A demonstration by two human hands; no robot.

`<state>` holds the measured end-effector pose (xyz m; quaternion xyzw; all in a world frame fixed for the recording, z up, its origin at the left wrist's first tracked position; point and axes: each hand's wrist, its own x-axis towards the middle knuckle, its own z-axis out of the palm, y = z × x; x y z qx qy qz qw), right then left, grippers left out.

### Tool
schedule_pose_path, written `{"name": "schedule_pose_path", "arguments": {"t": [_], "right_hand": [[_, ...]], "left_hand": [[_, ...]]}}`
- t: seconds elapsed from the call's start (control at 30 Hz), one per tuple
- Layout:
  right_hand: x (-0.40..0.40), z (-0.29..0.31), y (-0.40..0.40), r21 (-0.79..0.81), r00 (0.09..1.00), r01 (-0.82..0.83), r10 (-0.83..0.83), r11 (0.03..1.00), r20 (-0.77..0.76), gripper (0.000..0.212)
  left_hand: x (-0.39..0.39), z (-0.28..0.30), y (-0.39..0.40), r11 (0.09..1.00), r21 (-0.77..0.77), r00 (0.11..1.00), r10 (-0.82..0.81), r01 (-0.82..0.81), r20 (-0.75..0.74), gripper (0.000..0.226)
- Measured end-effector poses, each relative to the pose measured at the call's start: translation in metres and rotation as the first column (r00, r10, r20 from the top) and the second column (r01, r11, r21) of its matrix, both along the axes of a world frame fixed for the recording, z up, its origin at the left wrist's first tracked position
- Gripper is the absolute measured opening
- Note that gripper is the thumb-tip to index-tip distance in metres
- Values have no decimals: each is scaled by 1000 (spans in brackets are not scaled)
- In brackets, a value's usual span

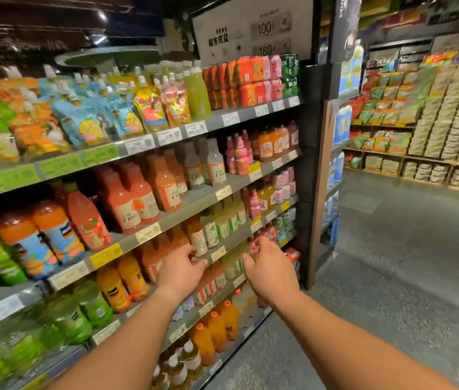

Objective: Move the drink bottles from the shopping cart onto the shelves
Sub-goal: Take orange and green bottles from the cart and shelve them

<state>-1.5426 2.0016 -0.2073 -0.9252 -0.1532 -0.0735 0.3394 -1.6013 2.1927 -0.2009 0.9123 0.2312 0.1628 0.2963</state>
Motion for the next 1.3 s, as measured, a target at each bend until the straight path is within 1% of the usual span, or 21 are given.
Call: {"name": "schedule_pose_path", "arguments": {"t": [0.13,0.2,0.3,0.4,0.57,0.7,0.83,0.93,1.03,1.1,1.2,1.3], "right_hand": [[76,0,-26,-33,999,-36,37,999,19,32],[112,-1,-34,-51,999,-43,44,998,25,35],[160,-5,-41,-46,998,-59,59,997,9,33],[205,-11,-42,-43,998,-69,69,997,12,32],[282,-24,-41,-39,997,-72,71,997,-34,44],[343,-32,-41,-51,996,-69,66,996,-56,35],[396,-43,-35,-60,995,-92,89,994,-49,37],[430,-53,-22,-50,988,-147,144,988,-53,40],[461,-66,-2,-28,969,-244,242,969,-54,34],[478,-78,11,-30,947,-316,313,948,-75,35],[500,-92,28,-58,902,-424,417,904,-110,37],[514,-105,51,-136,858,-511,493,849,-145,38]], "left_hand": [[67,-5,-30,999,-13,999,32,-32,-6,38],[96,-9,-41,999,-20,999,31,-31,-11,41],[138,-15,-51,1000,-23,999,20,-20,-32,44],[186,-21,-52,999,-27,998,26,-27,-54,43],[271,-39,-50,998,-34,997,50,-52,-57,45],[339,-53,-49,997,-56,995,44,-49,-94,43],[391,-63,-48,996,-74,991,46,-55,-128,40],[415,-68,-42,997,-45,986,56,-63,-160,42],[430,-77,-29,989,-51,976,131,-141,-175,45],[432,-83,-23,974,-59,961,205,-219,-184,45],[428,-91,-18,929,-88,918,334,-358,-212,44],[422,-101,-14,877,-105,868,434,-468,-239,46]]}}
